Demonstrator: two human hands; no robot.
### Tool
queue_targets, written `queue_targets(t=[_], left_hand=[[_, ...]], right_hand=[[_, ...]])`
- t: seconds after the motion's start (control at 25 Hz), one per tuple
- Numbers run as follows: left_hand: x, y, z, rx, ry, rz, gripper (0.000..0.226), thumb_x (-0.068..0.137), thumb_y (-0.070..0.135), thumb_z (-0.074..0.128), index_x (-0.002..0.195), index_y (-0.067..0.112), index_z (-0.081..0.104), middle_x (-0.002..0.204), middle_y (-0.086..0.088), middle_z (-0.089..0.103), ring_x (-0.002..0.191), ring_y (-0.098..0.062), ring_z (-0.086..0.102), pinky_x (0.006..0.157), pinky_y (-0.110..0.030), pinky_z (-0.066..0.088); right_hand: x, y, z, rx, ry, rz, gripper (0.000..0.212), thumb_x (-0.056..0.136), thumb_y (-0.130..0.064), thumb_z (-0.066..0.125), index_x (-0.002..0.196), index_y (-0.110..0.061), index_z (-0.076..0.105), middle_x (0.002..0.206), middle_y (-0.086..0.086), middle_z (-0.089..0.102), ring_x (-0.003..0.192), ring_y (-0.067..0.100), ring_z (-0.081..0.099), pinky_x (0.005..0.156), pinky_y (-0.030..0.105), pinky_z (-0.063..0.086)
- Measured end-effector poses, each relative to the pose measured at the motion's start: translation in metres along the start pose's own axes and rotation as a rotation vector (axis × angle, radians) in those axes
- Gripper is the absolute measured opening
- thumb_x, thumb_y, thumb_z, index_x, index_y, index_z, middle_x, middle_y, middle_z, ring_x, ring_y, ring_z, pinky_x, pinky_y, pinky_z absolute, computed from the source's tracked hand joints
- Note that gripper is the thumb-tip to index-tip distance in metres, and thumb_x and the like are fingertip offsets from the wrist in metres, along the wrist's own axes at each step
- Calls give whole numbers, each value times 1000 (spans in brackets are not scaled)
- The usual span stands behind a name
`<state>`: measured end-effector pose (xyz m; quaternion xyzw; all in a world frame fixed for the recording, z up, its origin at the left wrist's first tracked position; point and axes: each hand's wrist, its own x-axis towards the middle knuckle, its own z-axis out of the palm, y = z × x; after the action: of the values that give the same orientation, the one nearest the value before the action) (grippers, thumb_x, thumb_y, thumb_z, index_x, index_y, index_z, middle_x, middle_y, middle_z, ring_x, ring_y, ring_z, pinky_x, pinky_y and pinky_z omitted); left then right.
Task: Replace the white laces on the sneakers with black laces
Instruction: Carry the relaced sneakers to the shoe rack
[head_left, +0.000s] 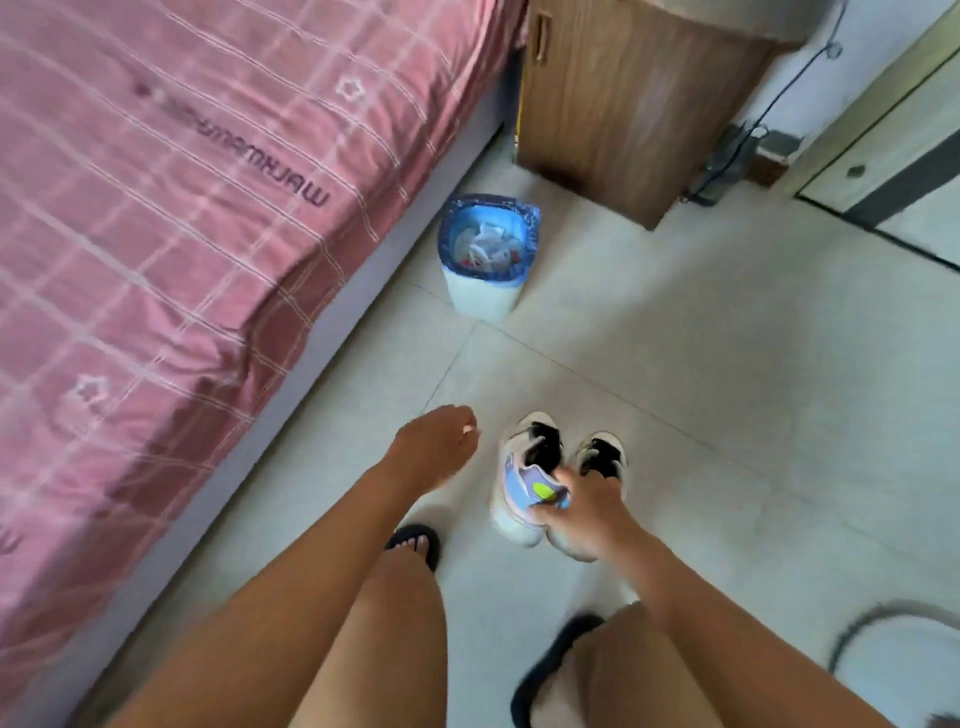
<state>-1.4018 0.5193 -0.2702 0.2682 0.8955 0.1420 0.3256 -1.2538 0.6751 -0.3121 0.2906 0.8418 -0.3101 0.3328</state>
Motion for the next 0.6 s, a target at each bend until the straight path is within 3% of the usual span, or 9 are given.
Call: queue_targets(t=[0.16,0.32,0.44,0.6], left_hand=[[-146,37,-103,-76,76,-142,26,99,29,38,114,19,56,116,1,58,108,-21,55,90,-31,43],[-278,75,-162,-210,358,-310,20,96,24,45,102,13,61,100,-4,62,92,-25,59,82,-36,47],[-363,111,-163,-232,510,-462,20,95,24,47,103,13,62,100,-4,63,90,-26,59,78,-32,46],[-484,139,-130,-377,685,-703,15,92,22,50,90,9,59,87,-5,61,84,-29,58,68,-31,43]], right_hand=[[-109,-56,-78,-172,30,-176,66,72,-62,60,129,-30,50,112,12,58,109,33,43,93,36,35],[-201,-101,-125,-430,-16,-420,78,62,-74,37,126,-31,50,110,7,55,109,32,45,85,36,35],[-250,-117,-145,-623,-36,-615,70,64,-72,36,119,-31,51,109,7,58,109,33,46,88,39,37],[-322,-134,-137,-694,-77,-825,46,79,-55,60,116,-30,57,107,9,49,108,32,39,95,35,35]])
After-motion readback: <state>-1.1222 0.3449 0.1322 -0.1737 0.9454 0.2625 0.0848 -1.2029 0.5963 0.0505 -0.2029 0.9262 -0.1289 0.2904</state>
